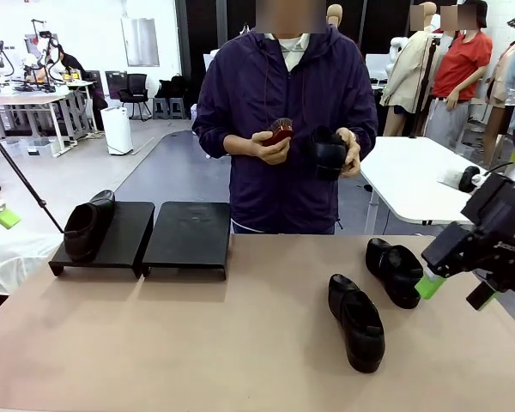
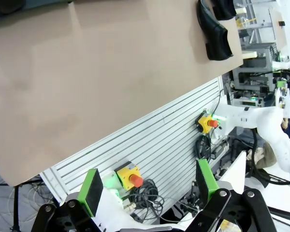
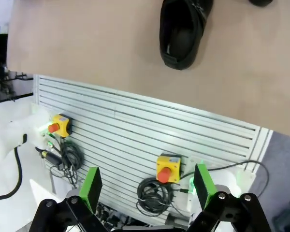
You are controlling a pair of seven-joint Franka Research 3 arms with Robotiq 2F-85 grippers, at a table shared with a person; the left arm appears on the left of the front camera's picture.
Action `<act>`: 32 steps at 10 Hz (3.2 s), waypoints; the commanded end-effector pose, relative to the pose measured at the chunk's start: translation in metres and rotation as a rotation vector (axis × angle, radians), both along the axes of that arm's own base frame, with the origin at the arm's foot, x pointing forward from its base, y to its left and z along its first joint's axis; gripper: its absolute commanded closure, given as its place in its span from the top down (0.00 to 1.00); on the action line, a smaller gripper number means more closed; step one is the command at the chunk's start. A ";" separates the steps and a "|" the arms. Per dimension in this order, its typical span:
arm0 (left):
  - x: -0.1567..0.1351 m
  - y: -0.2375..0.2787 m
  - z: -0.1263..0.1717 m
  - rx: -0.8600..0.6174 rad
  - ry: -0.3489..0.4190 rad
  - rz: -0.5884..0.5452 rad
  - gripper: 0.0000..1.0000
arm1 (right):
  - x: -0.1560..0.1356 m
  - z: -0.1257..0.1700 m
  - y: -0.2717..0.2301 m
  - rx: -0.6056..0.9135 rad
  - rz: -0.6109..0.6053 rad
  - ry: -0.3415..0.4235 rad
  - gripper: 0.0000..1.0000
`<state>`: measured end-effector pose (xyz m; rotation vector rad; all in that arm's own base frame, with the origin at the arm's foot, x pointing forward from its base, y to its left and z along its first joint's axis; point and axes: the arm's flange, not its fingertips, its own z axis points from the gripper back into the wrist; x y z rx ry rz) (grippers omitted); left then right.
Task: Organize the shoes by placing them on the stand.
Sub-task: Pick up one Shoe and place it in the middle of the table.
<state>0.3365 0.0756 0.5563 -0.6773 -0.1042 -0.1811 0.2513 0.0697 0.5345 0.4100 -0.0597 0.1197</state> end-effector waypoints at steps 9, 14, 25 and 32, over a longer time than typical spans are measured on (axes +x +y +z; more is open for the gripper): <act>-0.002 0.002 0.002 -0.001 0.003 -0.007 1.00 | -0.030 0.096 -0.213 0.135 -0.211 0.040 1.00; -0.002 0.002 0.002 -0.001 0.003 -0.007 1.00 | -0.037 0.088 -0.235 0.191 -0.190 -0.008 1.00; -0.002 0.002 0.002 -0.001 0.003 -0.007 1.00 | 0.102 0.013 0.026 -0.018 0.068 0.094 1.00; -0.002 0.002 0.002 -0.001 0.003 -0.007 1.00 | 0.158 -0.129 0.142 -0.183 0.000 0.051 1.00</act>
